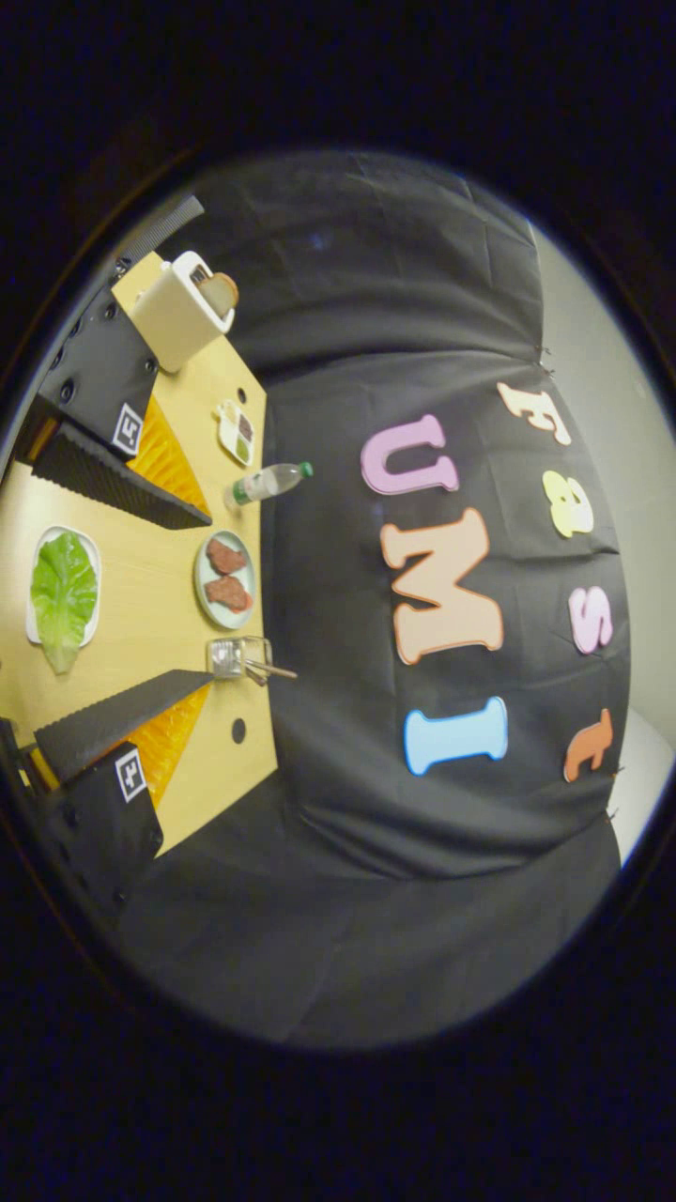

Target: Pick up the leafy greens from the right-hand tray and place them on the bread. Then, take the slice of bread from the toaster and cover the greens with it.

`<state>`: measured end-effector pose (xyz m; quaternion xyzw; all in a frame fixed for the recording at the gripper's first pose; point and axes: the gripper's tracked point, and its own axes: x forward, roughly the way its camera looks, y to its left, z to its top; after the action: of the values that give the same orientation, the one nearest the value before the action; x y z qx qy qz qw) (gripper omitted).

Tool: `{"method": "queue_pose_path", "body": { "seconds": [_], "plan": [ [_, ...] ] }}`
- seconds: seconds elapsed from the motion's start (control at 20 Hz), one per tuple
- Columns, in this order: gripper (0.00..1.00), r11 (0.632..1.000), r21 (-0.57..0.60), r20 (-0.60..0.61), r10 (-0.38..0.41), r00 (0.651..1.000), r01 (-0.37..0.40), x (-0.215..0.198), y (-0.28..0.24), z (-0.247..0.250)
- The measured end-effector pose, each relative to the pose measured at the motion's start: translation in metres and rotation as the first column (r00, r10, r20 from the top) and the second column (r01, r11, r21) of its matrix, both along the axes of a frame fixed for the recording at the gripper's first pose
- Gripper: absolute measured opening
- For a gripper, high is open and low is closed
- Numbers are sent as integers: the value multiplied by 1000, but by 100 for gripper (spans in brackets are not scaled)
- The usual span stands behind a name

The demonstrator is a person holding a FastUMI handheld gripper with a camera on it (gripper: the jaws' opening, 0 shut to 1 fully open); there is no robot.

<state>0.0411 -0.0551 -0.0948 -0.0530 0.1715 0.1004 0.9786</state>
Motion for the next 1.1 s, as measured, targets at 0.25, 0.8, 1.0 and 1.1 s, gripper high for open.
{"method": "queue_pose_path", "body": {
  "seconds": [0.25,0.8,1.0,1.1],
  "plan": [
    [97,1000,25,-274,23,961,-17,-5,-36,-62],
    [95,997,73,-772,31,635,40,-27,-103,-210],
    [95,992,101,-818,35,574,82,-23,-105,-233],
    [96,987,133,-832,63,551,88,-22,-97,-240]
  ]
}}
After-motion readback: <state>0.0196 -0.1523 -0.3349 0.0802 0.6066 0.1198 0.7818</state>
